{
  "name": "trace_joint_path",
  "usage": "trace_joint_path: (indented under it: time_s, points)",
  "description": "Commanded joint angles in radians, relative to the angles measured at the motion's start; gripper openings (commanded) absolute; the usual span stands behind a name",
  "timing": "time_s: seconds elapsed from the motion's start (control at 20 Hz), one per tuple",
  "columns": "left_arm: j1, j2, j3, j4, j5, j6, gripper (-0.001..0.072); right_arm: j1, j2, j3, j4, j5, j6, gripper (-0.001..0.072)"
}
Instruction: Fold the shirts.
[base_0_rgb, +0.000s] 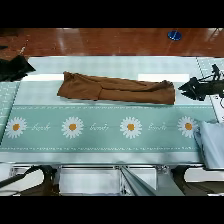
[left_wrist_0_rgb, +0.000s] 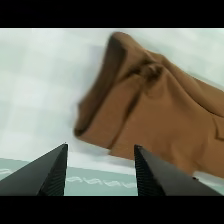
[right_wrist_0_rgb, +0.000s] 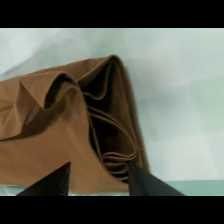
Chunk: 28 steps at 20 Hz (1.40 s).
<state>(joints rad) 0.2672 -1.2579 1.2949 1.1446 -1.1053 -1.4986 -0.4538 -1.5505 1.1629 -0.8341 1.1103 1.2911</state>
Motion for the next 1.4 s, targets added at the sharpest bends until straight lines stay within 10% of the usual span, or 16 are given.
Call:
trace_joint_path:
  time_s: [0.0, 0.6, 0.75, 0.9, 1.35]
  points:
    - [-0.101, 0.163, -0.212, -0.031, 0.098, 0.024, 0.0501, 0.053, -0.009, -0.006, -0.057, -0.043, 0.045, 0.0420]
    - [-0.239, 0.168, -0.303, -0.072, 0.173, 0.002, 0.0501, 0.148, -0.204, -0.005, 0.153, -0.087, -0.026, 0.0403]
    - [-0.239, 0.149, -0.303, -0.082, 0.170, 0.002, 0.0498, 0.190, -0.208, -0.001, 0.171, -0.081, -0.050, 0.0025]
    - [-0.244, 0.125, -0.303, -0.106, 0.171, 0.010, 0.0017, 0.187, -0.138, 0.008, 0.148, 0.013, -0.076, 0.0024]
    - [-0.595, -0.068, -0.232, -0.298, 0.320, 0.100, 0.0017, 0.187, 0.679, -0.407, -0.066, 0.076, 0.019, 0.0024]
